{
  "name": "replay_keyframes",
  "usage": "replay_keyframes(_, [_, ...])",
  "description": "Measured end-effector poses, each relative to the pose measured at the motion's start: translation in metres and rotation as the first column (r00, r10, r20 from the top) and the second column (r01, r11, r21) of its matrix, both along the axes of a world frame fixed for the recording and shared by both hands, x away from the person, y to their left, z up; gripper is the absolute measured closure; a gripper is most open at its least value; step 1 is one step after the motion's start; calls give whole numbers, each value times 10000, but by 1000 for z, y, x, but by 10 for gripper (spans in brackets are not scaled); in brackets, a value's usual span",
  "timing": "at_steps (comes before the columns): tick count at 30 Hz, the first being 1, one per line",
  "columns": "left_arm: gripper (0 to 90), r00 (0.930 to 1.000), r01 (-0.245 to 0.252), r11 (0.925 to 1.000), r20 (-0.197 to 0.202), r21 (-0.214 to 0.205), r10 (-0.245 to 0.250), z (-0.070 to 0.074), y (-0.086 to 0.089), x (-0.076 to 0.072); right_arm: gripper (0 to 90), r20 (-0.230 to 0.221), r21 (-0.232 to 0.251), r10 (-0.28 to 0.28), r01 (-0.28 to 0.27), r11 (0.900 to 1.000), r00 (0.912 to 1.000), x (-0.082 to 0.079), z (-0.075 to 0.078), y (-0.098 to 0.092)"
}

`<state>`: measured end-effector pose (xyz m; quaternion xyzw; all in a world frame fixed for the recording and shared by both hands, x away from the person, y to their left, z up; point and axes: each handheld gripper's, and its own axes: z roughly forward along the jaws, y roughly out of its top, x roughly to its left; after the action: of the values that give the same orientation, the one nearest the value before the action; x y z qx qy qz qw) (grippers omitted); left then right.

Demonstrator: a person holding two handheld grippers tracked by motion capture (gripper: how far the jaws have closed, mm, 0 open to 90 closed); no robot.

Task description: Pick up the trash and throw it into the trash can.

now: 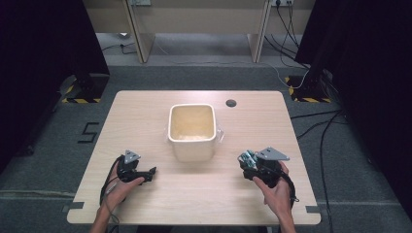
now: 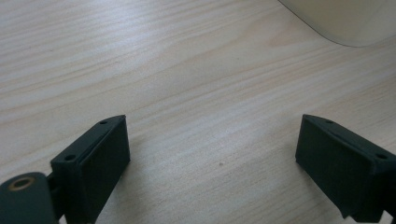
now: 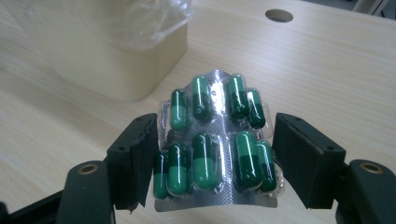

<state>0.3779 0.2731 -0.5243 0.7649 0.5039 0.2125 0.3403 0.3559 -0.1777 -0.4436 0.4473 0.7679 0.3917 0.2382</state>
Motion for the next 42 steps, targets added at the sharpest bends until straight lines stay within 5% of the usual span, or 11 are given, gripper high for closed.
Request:
replay_keyframes(16, [90,10000,-6,10000,5,-18,6,0,0,0,323,450,-431,755,-736,9964,9961,19,45,26])
replay_keyframes(42, [90,10000,-4,10000,1,-19,4,0,0,0,323,546,-461,1560,-1535,9871,9863,61,84,71])
